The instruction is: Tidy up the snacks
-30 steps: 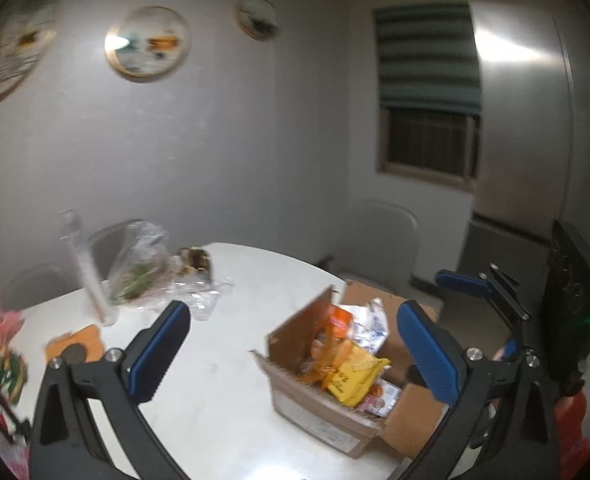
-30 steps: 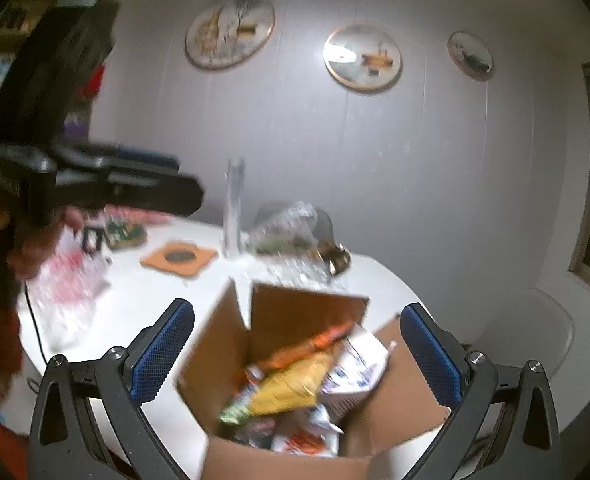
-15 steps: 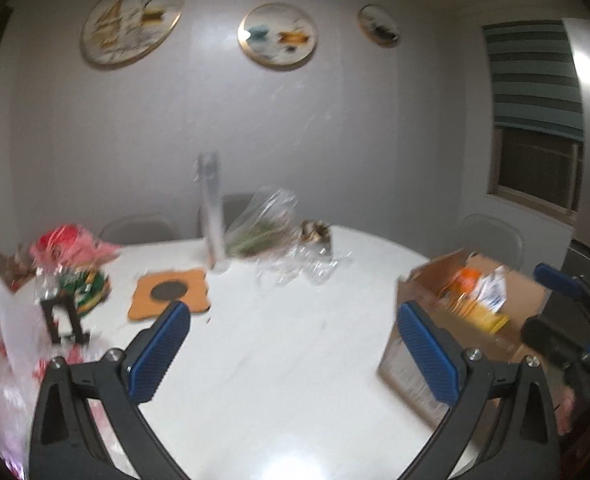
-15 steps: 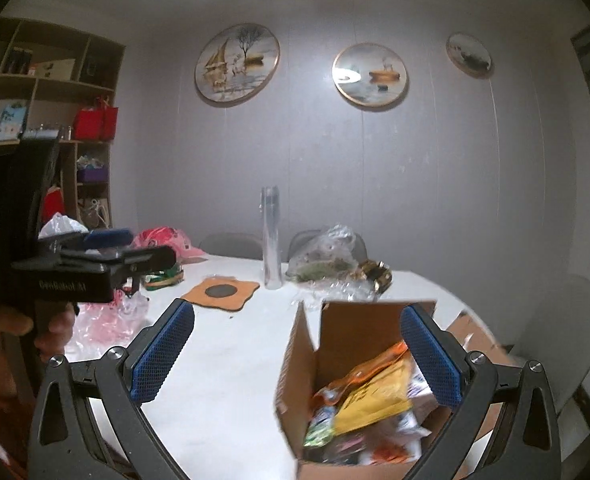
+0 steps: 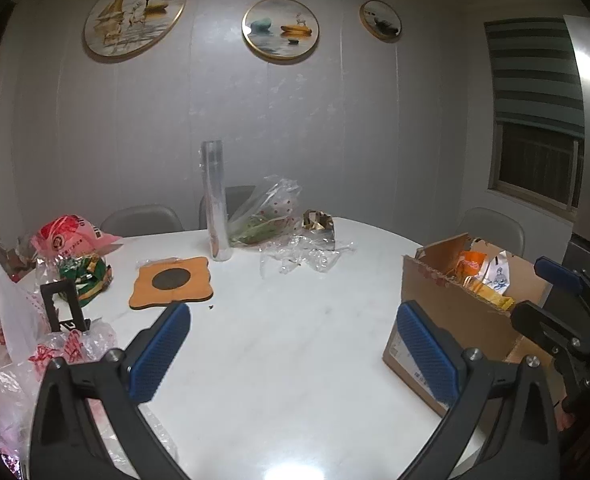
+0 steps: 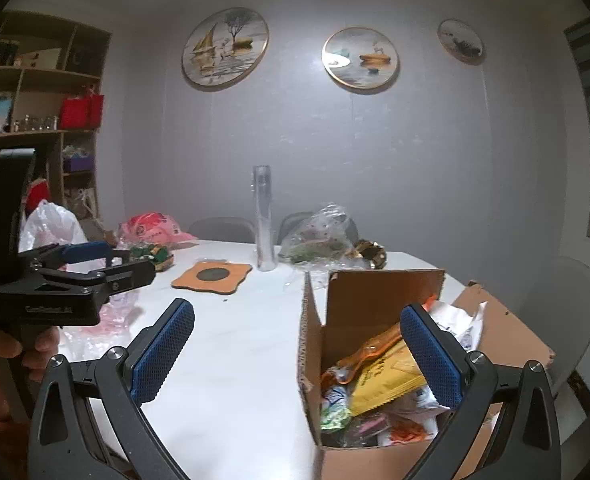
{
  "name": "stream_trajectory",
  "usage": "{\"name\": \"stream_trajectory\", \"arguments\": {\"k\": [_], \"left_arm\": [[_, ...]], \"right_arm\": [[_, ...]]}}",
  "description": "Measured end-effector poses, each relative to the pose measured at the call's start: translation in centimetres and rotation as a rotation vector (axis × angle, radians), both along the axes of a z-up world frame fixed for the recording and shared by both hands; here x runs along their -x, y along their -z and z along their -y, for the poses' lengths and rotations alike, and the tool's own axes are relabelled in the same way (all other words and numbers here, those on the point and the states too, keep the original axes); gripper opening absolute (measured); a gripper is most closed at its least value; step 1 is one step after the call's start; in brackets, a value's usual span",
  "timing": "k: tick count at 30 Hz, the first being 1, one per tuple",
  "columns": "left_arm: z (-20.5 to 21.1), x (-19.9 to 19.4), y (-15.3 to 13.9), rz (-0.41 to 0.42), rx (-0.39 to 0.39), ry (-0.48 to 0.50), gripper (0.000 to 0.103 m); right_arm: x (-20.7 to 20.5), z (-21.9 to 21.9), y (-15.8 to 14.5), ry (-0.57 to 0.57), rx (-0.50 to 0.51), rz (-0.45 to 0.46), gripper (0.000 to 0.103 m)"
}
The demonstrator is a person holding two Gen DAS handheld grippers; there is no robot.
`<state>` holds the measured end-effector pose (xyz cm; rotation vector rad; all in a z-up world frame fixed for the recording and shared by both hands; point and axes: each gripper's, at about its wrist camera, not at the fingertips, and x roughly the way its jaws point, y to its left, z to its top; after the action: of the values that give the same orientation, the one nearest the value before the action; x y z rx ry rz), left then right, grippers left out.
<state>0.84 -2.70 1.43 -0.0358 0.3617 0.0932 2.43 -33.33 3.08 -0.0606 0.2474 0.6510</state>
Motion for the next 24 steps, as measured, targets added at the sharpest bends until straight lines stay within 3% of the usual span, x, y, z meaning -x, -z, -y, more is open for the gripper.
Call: {"name": "stream_trajectory", "arguments": {"k": [24], "left_arm": [[0.4,-0.1,0.0,0.008,-0.015,0.003,0.102]], "right_arm": [[-0.3,1.2,0.0,0.007,-0.017,-0.01,0.103]]}}
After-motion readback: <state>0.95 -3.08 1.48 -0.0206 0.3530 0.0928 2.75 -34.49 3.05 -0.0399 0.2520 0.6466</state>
